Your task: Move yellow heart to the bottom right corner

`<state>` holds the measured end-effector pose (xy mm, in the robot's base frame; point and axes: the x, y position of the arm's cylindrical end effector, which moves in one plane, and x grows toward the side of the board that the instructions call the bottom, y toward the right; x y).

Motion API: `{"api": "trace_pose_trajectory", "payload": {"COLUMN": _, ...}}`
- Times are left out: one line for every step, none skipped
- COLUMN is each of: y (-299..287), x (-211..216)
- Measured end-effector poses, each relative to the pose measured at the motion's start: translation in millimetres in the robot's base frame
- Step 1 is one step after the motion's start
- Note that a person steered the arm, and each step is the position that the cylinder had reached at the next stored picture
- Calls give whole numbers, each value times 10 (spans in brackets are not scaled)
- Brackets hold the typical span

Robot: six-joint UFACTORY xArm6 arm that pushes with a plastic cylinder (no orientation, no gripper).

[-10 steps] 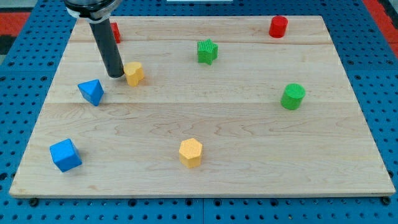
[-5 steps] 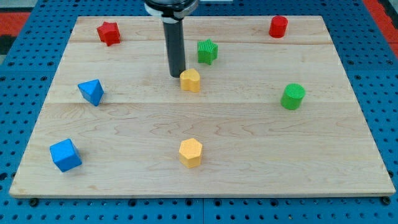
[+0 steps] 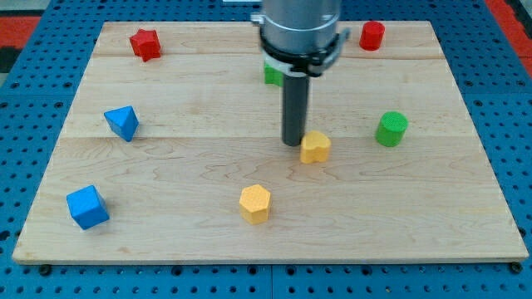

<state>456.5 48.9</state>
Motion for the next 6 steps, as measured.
{"api": "trace_pose_trajectory", "payload": {"y": 331, "x": 378}}
{"api": "trace_pose_trajectory", "payload": {"y": 628, "x": 606}}
{"api": "trace_pose_trajectory", "payload": {"y": 830, "x": 476}}
{"api": "trace_pose_trajectory", "payload": {"y": 956, "x": 424}}
{"api": "trace_pose_trajectory", "payload": {"y": 1019, "x": 505}}
{"api": "trace_pose_trajectory", "payload": {"y": 1074, "x": 473}}
